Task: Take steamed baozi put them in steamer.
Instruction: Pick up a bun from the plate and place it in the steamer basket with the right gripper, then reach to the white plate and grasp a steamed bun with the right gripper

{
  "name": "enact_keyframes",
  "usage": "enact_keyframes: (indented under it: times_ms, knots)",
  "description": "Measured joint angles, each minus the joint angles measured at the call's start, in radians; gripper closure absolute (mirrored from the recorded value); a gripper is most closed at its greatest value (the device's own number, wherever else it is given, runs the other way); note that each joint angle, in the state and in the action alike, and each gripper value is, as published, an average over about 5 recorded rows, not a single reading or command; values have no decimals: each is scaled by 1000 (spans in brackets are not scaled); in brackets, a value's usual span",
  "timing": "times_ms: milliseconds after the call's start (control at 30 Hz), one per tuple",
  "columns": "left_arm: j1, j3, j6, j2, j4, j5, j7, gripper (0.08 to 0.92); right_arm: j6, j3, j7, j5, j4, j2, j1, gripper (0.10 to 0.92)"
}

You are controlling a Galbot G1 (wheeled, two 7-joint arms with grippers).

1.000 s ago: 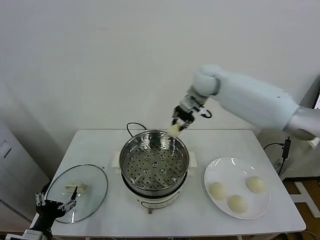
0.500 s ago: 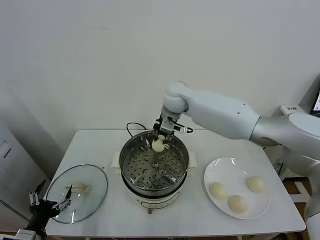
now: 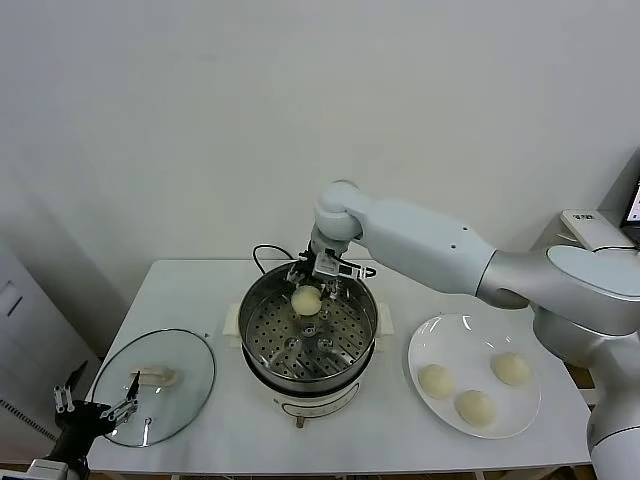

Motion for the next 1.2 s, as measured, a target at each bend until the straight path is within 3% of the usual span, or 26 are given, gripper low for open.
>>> enact_keyframes:
  times_ms: [300, 500, 867, 1200]
  knots:
    - [2, -6, -10, 1, 8, -4, 0, 177, -265, -134, -5, 384, -79, -105, 161, 203]
    - [-7, -5, -3, 2, 7, -3, -1, 177, -410, -202, -10, 525, -123, -208, 193, 203]
    - [-2, -3, -1, -6, 1, 3, -1, 177, -594, -279, -50, 535, 26, -433, 128, 203]
    - [1, 3, -1, -11, -6, 15, -1, 177, -653, -281, -57, 479, 186, -586, -3, 203]
